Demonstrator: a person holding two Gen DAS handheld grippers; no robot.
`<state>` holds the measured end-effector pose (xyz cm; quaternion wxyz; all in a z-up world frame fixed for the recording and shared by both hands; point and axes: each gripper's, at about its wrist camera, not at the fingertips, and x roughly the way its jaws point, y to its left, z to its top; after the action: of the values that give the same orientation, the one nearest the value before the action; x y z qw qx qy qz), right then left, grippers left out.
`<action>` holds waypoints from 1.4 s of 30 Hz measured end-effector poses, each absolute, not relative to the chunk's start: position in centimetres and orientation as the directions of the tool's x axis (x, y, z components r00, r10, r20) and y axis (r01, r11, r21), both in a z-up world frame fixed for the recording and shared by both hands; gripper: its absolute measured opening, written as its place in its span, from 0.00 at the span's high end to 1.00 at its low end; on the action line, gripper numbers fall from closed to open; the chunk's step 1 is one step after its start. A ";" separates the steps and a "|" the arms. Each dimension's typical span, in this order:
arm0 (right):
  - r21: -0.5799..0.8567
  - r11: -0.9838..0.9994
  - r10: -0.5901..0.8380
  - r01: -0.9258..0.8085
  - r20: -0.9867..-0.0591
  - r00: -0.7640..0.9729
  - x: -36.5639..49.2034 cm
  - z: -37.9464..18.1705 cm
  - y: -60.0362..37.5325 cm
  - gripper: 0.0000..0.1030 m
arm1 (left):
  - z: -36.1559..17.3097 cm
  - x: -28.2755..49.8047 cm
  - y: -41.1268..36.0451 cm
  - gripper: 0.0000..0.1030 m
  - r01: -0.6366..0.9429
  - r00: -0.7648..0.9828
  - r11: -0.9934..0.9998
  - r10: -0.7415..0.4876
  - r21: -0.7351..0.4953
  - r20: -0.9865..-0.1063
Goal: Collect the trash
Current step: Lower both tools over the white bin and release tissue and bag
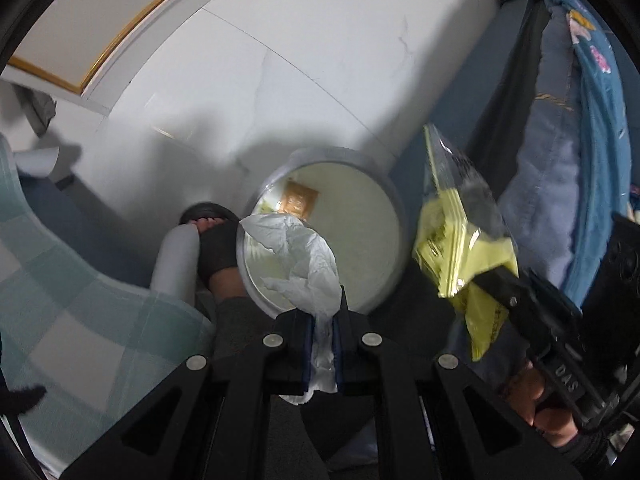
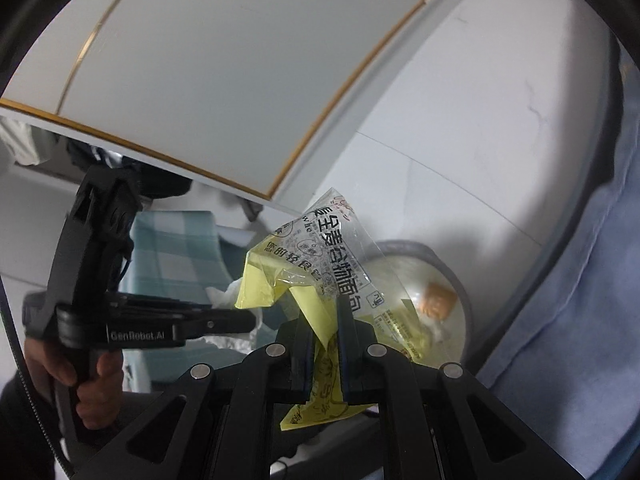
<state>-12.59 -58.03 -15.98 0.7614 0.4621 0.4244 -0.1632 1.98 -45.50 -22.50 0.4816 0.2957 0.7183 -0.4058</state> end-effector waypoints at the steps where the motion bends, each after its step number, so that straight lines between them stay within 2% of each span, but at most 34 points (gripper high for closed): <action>1: 0.557 0.509 0.131 0.657 -0.804 0.580 -12.0 -16.4 -57.6 0.91 | -22.9 1.9 -45.8 0.96 0.824 -0.356 0.485 0.042 -0.293 -0.933; 11: 0.510 0.442 0.134 0.738 -0.851 0.508 -11.3 -20.5 -56.9 0.88 | -27.0 3.6 -46.6 0.95 0.750 -0.510 0.519 0.059 -0.410 -0.858; 15: 0.493 0.439 0.148 0.751 -0.864 0.481 -11.4 -21.2 -56.8 0.82 | -28.5 4.2 -46.3 0.88 0.700 -0.573 0.553 0.057 -0.452 -0.818; 19: 0.475 0.453 0.144 0.754 -0.874 0.464 -11.4 -20.9 -56.4 0.76 | -28.7 4.0 -46.4 0.86 0.711 -0.555 0.546 0.049 -0.443 -0.830; 20: 0.468 0.454 0.141 0.758 -0.878 0.458 -11.4 -21.0 -56.4 0.75 | -28.4 4.0 -46.3 0.84 0.715 -0.552 0.539 0.045 -0.445 -0.832; 24: 0.445 0.470 0.102 0.762 -0.885 0.454 -11.5 -20.5 -56.1 0.66 | -28.4 3.9 -46.2 0.52 0.682 -0.591 0.548 0.024 -0.484 -0.806; 31: 0.432 0.509 0.041 0.745 -0.876 0.480 -12.0 -18.8 -55.6 0.54 | -28.6 3.9 -46.2 0.47 0.686 -0.591 0.549 0.036 -0.479 -0.806; 33: 0.424 0.514 0.024 0.746 -0.876 0.482 -12.1 -18.2 -55.6 0.52 | -27.7 4.6 -46.2 0.47 0.695 -0.561 0.555 0.022 -0.457 -0.827; 37: 0.442 0.496 0.016 0.747 -0.865 0.501 -11.9 -17.3 -55.8 0.52 | -22.8 6.8 -47.0 0.46 0.716 -0.469 0.540 -0.097 -0.442 -0.878; 41: 0.451 0.519 -0.016 0.727 -0.845 0.535 -11.9 -15.3 -55.9 0.50 | -18.6 8.0 -46.6 0.34 0.740 -0.366 0.538 -0.184 -0.405 -0.912; 42: 0.452 0.530 -0.028 0.717 -0.836 0.547 -12.0 -14.6 -55.8 0.48 | -17.6 8.3 -46.2 0.34 0.743 -0.333 0.546 -0.200 -0.387 -0.921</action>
<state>-11.98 -55.80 -14.57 0.7727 0.4203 0.4101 -0.2412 8.28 -46.23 -17.55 0.5431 0.1962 0.6914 -0.4341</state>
